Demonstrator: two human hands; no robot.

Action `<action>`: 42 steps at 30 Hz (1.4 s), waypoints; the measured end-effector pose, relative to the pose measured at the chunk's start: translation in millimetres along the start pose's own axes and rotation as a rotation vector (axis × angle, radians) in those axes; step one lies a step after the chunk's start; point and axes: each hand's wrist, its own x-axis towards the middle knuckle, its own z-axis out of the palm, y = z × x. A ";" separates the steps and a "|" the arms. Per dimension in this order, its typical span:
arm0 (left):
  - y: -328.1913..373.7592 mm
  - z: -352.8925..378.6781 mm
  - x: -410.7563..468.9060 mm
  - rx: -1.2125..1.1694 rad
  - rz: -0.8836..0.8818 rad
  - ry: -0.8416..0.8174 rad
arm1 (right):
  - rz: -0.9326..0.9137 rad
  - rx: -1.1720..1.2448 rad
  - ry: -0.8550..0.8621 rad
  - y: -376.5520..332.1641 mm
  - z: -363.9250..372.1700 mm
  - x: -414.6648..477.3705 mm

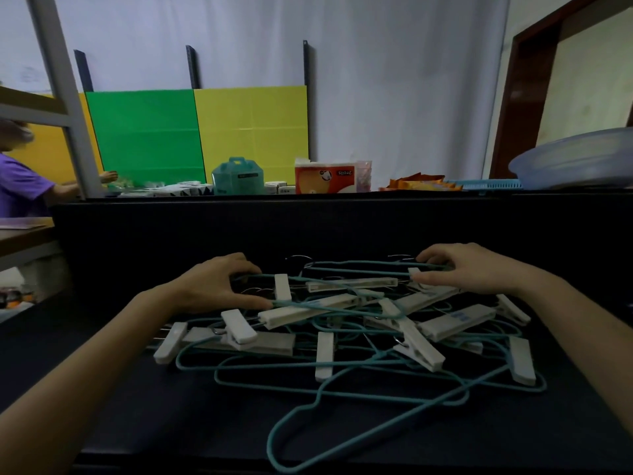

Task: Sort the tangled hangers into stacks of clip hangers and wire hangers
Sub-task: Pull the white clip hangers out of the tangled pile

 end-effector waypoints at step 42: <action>11.3 -1.0 -1.2 0.137 -0.019 -0.159 | -0.039 0.075 0.252 10.9 -11.7 -18.3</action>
